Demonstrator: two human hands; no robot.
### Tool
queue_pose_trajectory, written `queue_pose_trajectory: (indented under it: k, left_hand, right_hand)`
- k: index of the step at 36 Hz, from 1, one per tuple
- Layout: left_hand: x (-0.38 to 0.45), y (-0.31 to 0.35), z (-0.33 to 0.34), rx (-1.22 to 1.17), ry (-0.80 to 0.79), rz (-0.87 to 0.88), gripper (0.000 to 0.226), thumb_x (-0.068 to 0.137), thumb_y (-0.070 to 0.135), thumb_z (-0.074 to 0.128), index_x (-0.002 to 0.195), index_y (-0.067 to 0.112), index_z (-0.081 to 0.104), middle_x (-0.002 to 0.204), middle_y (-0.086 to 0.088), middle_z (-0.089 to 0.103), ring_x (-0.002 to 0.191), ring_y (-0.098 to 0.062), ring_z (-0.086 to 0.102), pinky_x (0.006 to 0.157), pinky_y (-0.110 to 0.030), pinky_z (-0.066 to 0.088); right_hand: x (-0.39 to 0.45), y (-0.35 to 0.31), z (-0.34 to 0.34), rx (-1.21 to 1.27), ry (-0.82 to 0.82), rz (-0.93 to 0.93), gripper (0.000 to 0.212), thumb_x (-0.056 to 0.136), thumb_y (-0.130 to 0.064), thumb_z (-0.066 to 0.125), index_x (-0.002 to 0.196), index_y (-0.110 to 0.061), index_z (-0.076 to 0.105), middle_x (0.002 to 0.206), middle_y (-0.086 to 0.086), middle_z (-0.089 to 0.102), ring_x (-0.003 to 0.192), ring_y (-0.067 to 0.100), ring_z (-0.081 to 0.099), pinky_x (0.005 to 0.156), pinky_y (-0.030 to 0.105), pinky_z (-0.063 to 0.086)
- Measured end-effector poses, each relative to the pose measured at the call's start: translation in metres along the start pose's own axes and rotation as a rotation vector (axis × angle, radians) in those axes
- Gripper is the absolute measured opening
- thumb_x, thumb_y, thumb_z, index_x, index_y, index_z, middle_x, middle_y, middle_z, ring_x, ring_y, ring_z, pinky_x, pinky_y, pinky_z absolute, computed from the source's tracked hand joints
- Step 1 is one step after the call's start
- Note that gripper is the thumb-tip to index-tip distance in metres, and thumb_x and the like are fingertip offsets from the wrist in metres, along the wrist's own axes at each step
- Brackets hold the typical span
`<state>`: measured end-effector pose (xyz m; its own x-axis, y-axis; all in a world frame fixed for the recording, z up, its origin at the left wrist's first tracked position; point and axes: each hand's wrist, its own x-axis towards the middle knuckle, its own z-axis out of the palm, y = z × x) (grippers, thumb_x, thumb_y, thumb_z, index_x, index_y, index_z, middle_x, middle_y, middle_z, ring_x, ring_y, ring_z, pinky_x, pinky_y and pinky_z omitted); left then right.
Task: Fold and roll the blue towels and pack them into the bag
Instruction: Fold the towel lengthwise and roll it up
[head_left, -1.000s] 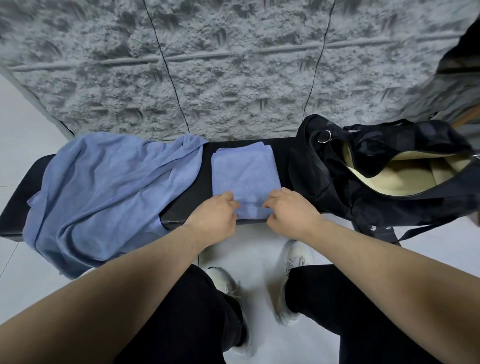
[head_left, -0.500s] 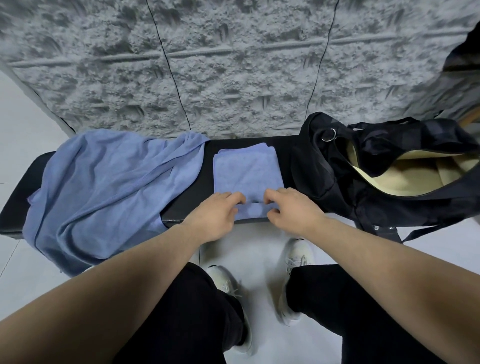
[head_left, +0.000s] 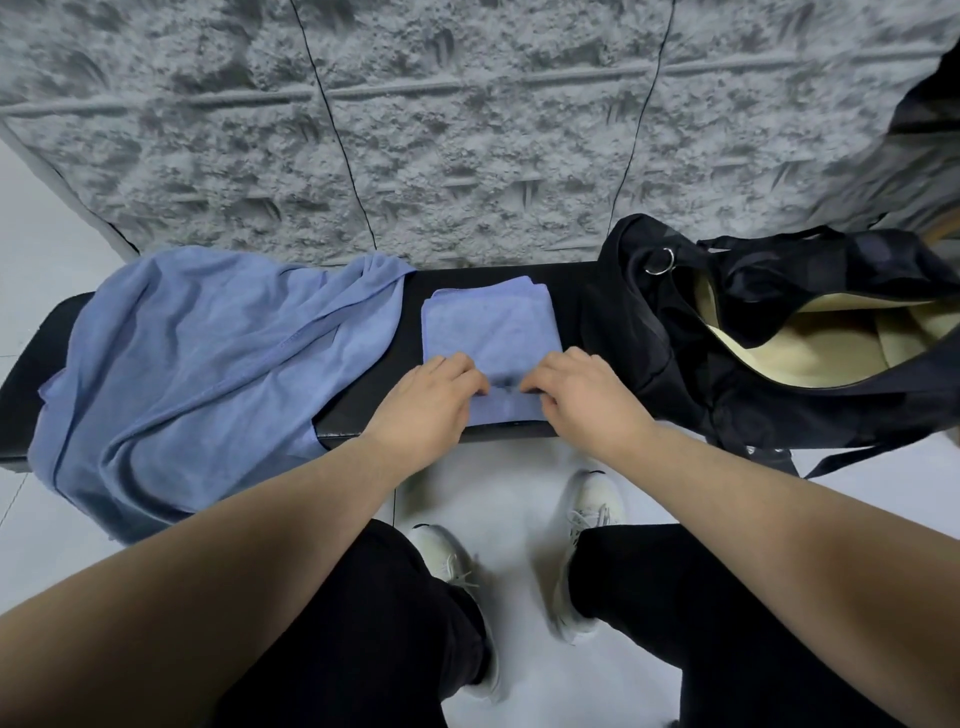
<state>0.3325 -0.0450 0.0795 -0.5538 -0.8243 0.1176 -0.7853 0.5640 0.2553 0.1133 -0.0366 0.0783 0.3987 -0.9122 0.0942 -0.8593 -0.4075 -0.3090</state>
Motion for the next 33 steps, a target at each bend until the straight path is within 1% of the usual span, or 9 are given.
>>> queue_pose_trajectory:
  k: [4, 6, 9, 12, 15, 17, 20, 26, 33]
  left_hand:
    - [0.003, 0.006, -0.002, -0.017, -0.043, -0.073, 0.033, 0.089, 0.0, 0.048, 0.114, 0.012, 0.066, 0.109, -0.004, 0.063, 0.093, -0.028, 0.055, 0.08, -0.044, 0.048]
    - [0.003, 0.007, -0.002, 0.001, -0.054, -0.094, 0.035, 0.091, 0.002, 0.046, 0.117, 0.014, 0.065, 0.112, -0.002, 0.062, 0.098, -0.026, 0.056, 0.079, -0.042, 0.049]
    - [0.0, 0.007, -0.002, 0.018, -0.031, -0.079, 0.034, 0.086, 0.006, 0.051, 0.115, 0.013, 0.068, 0.105, -0.003, 0.065, 0.092, -0.028, 0.059, 0.072, -0.04, 0.051]
    - [0.0, 0.006, -0.002, 0.047, -0.076, -0.056, 0.035, 0.084, 0.019, 0.059, 0.117, 0.014, 0.066, 0.105, -0.002, 0.064, 0.091, -0.027, 0.059, 0.076, -0.038, 0.05]
    - [0.004, 0.002, -0.001, 0.069, -0.162, -0.054, 0.048, 0.085, 0.033, 0.069, 0.128, 0.016, 0.058, 0.116, 0.0, 0.059, 0.101, -0.024, 0.054, 0.088, -0.036, 0.045]
    - [0.007, 0.0, -0.001, 0.079, -0.186, -0.064, 0.05, 0.085, 0.033, 0.071, 0.13, 0.018, 0.055, 0.119, 0.001, 0.057, 0.103, -0.023, 0.052, 0.09, -0.035, 0.043]
    - [0.008, 0.0, 0.0, 0.067, -0.17, -0.059, 0.045, 0.085, 0.024, 0.071, 0.127, 0.016, 0.057, 0.117, -0.003, 0.059, 0.101, -0.025, 0.053, 0.089, -0.037, 0.043]
    - [0.006, 0.005, -0.003, 0.053, -0.146, -0.051, 0.037, 0.084, 0.012, 0.062, 0.121, 0.011, 0.064, 0.107, -0.008, 0.064, 0.092, -0.031, 0.058, 0.083, -0.042, 0.047]
    - [0.001, 0.011, -0.007, 0.096, -0.22, -0.078, 0.038, 0.085, 0.021, 0.054, 0.122, 0.017, 0.062, 0.108, -0.002, 0.062, 0.093, -0.026, 0.057, 0.083, -0.041, 0.047]
  right_hand:
    - [0.0, 0.004, 0.007, -0.046, 0.011, -0.082, 0.034, 0.068, 0.009, 0.069, 0.093, -0.012, 0.075, 0.082, 0.004, 0.064, 0.068, 0.028, 0.057, 0.061, 0.033, 0.042]
    - [-0.001, 0.002, 0.008, -0.072, 0.015, -0.108, 0.029, 0.066, 0.006, 0.071, 0.09, -0.011, 0.075, 0.079, 0.004, 0.064, 0.065, 0.028, 0.057, 0.058, 0.034, 0.045]
    - [-0.005, 0.0, 0.007, -0.102, -0.007, -0.108, 0.024, 0.072, -0.017, 0.07, 0.095, -0.012, 0.073, 0.083, 0.002, 0.063, 0.074, 0.026, 0.059, 0.064, 0.032, 0.044]
    - [-0.006, 0.002, 0.006, -0.133, -0.072, -0.095, 0.04, 0.072, -0.028, 0.076, 0.108, -0.012, 0.07, 0.094, 0.003, 0.064, 0.086, 0.026, 0.06, 0.073, 0.036, 0.049]
    - [0.0, 0.004, 0.006, -0.114, -0.098, -0.087, 0.045, 0.075, -0.021, 0.077, 0.117, -0.011, 0.066, 0.106, 0.006, 0.064, 0.095, 0.028, 0.059, 0.081, 0.039, 0.047]
    - [0.003, 0.004, 0.005, -0.101, -0.102, -0.08, 0.041, 0.077, -0.017, 0.074, 0.117, -0.011, 0.065, 0.107, 0.006, 0.063, 0.096, 0.029, 0.058, 0.082, 0.039, 0.046]
    - [0.005, 0.002, 0.004, -0.11, -0.106, -0.069, 0.039, 0.078, -0.014, 0.07, 0.116, -0.01, 0.064, 0.107, 0.007, 0.063, 0.096, 0.03, 0.057, 0.081, 0.038, 0.043]
    - [0.006, -0.002, -0.003, -0.127, -0.165, -0.038, 0.039, 0.085, -0.017, 0.059, 0.124, -0.014, 0.06, 0.115, 0.004, 0.061, 0.106, 0.025, 0.055, 0.091, 0.037, 0.043]
    - [-0.002, -0.007, -0.007, -0.086, -0.2, -0.02, 0.039, 0.086, -0.021, 0.055, 0.125, -0.018, 0.059, 0.111, 0.001, 0.062, 0.103, 0.024, 0.056, 0.088, 0.035, 0.044]
